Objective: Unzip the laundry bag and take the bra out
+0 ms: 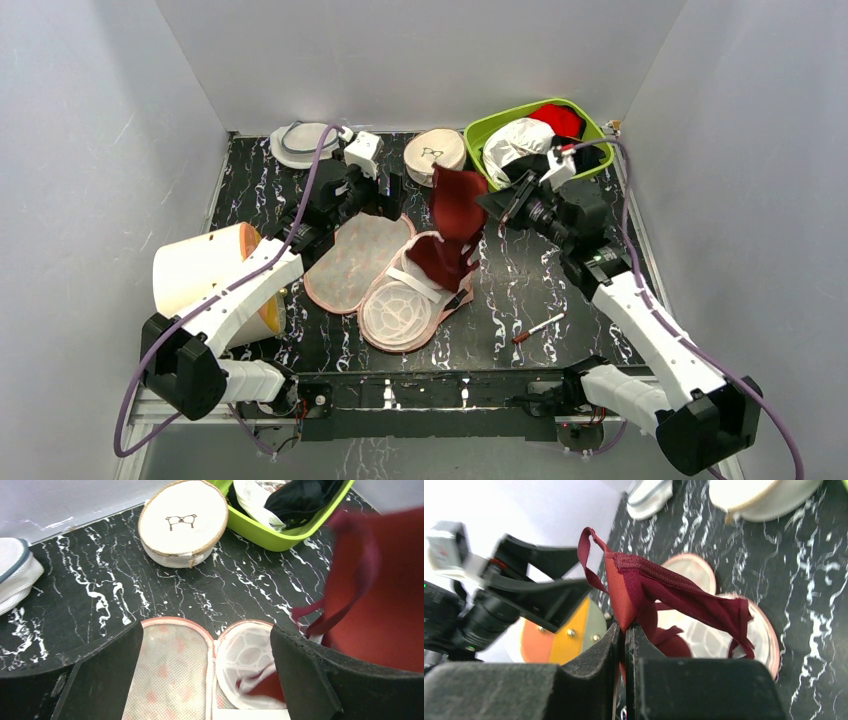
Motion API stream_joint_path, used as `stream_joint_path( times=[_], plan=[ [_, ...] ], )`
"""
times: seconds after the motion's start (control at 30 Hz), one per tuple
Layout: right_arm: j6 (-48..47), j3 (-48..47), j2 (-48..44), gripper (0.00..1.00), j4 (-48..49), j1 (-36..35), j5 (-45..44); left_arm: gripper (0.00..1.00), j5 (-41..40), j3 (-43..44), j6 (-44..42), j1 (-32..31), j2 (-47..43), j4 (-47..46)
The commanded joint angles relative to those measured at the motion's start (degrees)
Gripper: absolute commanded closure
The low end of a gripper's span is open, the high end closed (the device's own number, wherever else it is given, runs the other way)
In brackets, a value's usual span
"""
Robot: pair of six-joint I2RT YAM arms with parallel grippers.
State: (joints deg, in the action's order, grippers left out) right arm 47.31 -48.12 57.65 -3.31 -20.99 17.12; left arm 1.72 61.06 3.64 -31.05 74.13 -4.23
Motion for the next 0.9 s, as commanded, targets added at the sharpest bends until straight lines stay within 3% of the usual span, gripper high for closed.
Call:
stream_joint_path(
  times=[0.0, 0.3, 0.87],
  plan=[
    [-5.7, -11.1, -2.3, 1.0, -6.9, -0.1, -7.1, 0.02, -6.7, -0.2, -0.3, -0.5, -3.6, -0.3],
    [-11.9, -23.8, -0.9, 1.0, -13.1, -0.2, -23.0, 0.02, -13.6, -0.1, 0.2, -0.9, -4.3, 0.7],
    [-18.3, -28.4, 8.8, 1.0, -1.6, -0.1, -49.3, 0.02, -13.6, -0.2, -0.3, -1.3, -4.1, 0.3]
  ],
)
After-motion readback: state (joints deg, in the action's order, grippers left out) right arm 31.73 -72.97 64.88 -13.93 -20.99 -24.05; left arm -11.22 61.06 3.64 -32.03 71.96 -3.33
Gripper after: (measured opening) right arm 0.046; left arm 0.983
